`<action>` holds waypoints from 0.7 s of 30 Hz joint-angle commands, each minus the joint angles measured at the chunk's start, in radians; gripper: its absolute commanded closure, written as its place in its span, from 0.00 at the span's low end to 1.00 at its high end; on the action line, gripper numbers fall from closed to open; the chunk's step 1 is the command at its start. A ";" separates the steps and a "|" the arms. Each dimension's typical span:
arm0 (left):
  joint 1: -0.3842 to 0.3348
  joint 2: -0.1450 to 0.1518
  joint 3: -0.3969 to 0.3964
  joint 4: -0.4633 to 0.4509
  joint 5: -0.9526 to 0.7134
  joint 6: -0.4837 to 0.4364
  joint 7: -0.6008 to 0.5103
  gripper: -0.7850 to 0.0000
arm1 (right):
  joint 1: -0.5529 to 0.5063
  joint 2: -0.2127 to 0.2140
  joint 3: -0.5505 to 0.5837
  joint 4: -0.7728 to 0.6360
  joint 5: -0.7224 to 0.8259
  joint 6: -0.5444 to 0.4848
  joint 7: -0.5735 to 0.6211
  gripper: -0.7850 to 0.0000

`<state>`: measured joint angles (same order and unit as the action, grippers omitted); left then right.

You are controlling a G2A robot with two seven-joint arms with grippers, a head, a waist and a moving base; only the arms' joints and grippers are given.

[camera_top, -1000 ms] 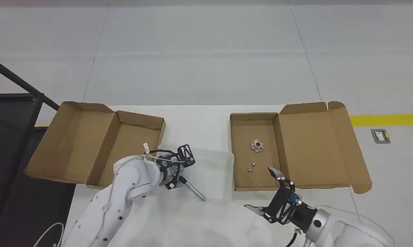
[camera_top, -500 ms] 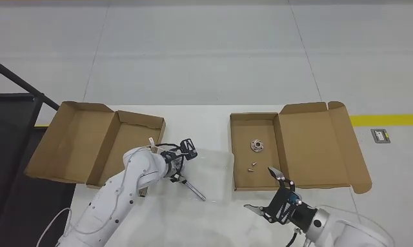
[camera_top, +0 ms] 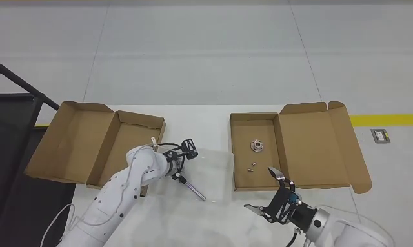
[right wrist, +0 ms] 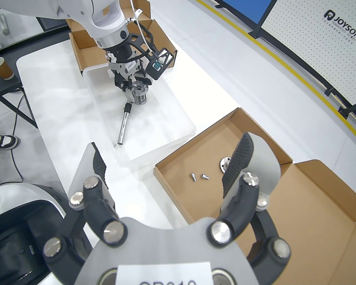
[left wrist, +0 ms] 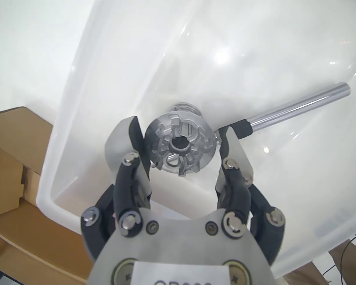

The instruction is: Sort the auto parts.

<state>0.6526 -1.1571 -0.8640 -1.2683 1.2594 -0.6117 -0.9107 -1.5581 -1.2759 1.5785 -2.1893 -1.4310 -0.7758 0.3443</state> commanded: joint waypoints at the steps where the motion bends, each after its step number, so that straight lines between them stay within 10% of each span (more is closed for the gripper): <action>1: -0.003 -0.003 0.005 0.007 0.007 0.006 0.005 0.41 | 0.000 0.000 0.000 0.000 0.000 0.000 0.000 0.00; 11: 0.004 -0.002 -0.008 -0.024 0.023 0.012 0.024 1.00 | 0.000 0.000 0.000 0.000 0.000 0.000 0.000 0.00; 21: 0.242 0.071 -0.222 -0.438 0.013 -0.009 -0.065 1.00 | 0.000 0.000 0.000 0.000 0.000 0.000 0.000 0.00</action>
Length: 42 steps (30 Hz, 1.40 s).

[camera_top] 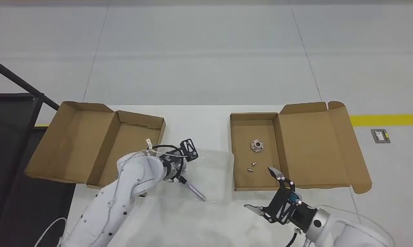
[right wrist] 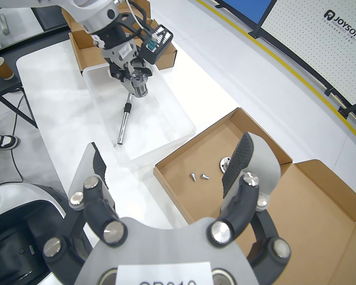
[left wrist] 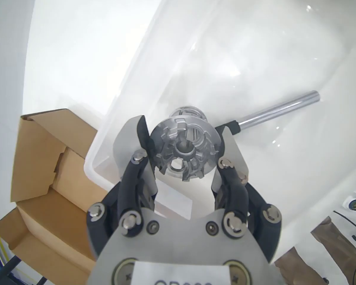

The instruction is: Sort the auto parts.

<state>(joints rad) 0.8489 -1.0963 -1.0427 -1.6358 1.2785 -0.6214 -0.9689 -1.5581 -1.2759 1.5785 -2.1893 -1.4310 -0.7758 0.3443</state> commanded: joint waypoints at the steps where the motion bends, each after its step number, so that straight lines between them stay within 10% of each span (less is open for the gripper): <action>1: 0.082 0.019 -0.082 -0.122 -0.007 0.010 0.000 1.00 | 0.000 0.000 0.000 0.000 0.000 0.000 0.000 0.00; 9: 0.371 0.069 -0.438 -0.310 -0.171 -0.045 0.266 1.00 | 0.000 0.000 0.000 0.000 0.000 0.000 0.000 0.00; 15: 0.514 0.079 -0.649 -0.245 -0.363 -0.142 0.603 1.00 | 0.000 0.000 0.000 0.000 0.000 0.000 0.000 0.00; 20: 0.590 0.084 -0.751 -0.189 -0.403 -0.221 0.758 1.00 | 0.000 0.000 0.000 0.000 0.000 0.000 0.000 0.00; 25: 0.636 0.083 -0.783 -0.170 -0.296 -0.101 0.749 1.00 | 0.000 0.000 0.000 0.000 0.000 0.000 0.000 0.00; 33: 0.545 0.083 -0.728 -0.026 -0.189 0.144 0.546 1.00 | 0.000 0.000 0.000 0.000 0.000 0.000 0.000 0.00; 42: 0.259 0.086 -0.562 0.244 -0.173 0.018 0.379 1.00 | 0.000 0.000 0.000 0.000 0.000 0.000 0.000 0.00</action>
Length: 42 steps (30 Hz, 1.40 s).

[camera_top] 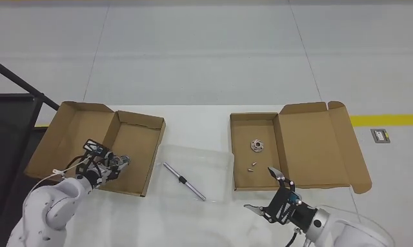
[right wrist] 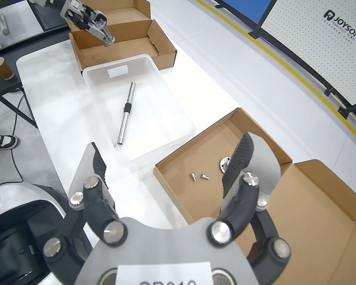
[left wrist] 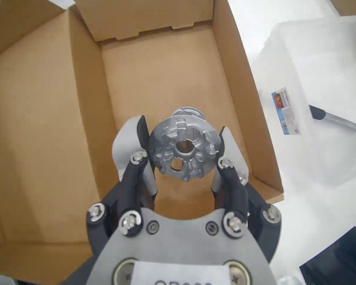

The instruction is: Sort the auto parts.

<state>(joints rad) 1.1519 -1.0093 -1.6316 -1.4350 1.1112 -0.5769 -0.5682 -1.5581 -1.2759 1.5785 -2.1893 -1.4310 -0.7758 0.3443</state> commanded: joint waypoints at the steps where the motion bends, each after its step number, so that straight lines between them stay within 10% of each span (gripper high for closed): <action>1: -0.077 0.000 0.042 0.075 0.009 -0.029 -0.045 1.00 | 0.000 0.000 0.000 0.000 0.000 0.000 0.000 0.00; 4: -0.153 -0.005 0.105 0.141 0.042 -0.033 -0.091 0.99 | 0.000 0.000 0.000 0.000 0.000 0.000 0.000 0.00; 6: -0.196 -0.007 0.133 0.187 0.037 -0.052 -0.112 0.73 | 0.000 0.000 0.000 0.000 0.000 0.000 0.000 0.00; 9: -0.250 -0.012 0.171 0.242 0.048 -0.034 -0.129 0.82 | 0.000 0.000 0.000 0.000 0.000 0.000 0.000 0.00; 12: -0.291 -0.017 0.204 0.290 0.045 -0.039 -0.141 0.60 | 0.000 0.000 0.000 0.000 0.000 0.000 0.000 0.00; 18: -0.340 -0.024 0.254 0.351 0.050 -0.036 -0.158 0.48 | 0.000 0.000 0.000 0.000 0.000 0.000 0.000 0.00; 21: -0.351 -0.025 0.267 0.365 0.051 -0.028 -0.153 0.06 | 0.000 0.000 0.000 0.000 0.000 0.000 0.000 0.00; 25: -0.338 -0.019 0.253 0.342 0.053 -0.007 -0.141 0.00 | 0.000 0.000 0.000 0.000 0.000 0.000 0.000 0.00; 33: -0.222 0.009 0.167 0.120 0.052 -0.007 -0.164 0.00 | 0.000 0.000 0.000 0.000 0.000 0.000 0.000 0.00; 42: 0.054 0.047 -0.067 -0.351 0.043 -0.056 -0.099 0.00 | 0.000 0.000 0.000 0.000 0.000 0.000 0.000 0.00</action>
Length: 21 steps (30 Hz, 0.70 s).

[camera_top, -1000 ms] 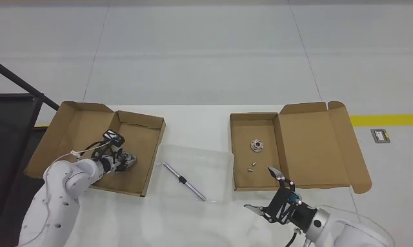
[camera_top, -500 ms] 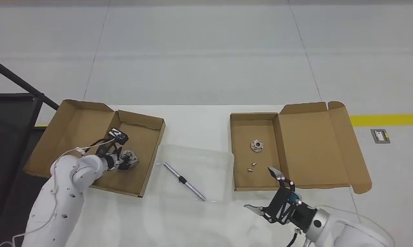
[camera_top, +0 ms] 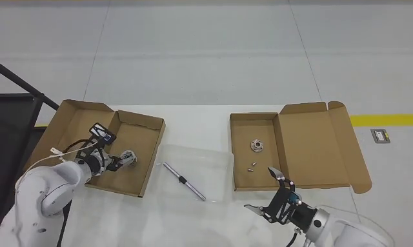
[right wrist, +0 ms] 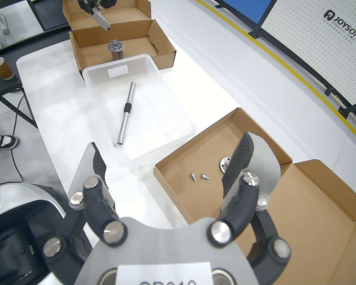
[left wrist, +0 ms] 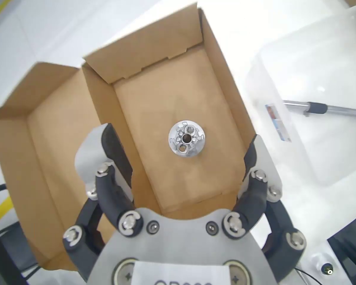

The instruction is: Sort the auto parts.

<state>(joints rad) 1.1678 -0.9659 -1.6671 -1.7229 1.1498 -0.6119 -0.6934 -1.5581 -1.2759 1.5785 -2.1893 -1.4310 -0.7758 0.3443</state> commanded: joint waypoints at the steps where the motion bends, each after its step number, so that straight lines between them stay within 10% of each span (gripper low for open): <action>1: 0.062 0.006 -0.051 -0.099 0.009 -0.041 0.047 0.00 | 0.000 0.000 0.000 0.000 0.000 0.000 0.000 0.00; 7: 0.117 0.015 -0.081 -0.254 0.042 -0.130 0.143 0.00 | 0.000 0.000 0.000 0.000 0.000 0.000 0.000 0.00; 21: 0.096 0.019 -0.008 -0.255 0.089 -0.223 0.176 0.00 | 0.000 0.000 0.000 0.000 0.000 0.000 0.000 0.00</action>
<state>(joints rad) 1.2845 -0.9489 -1.7125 -1.9841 1.2173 -0.7759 -0.5401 -1.5581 -1.2759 1.5785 -2.1893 -1.4310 -0.7758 0.3443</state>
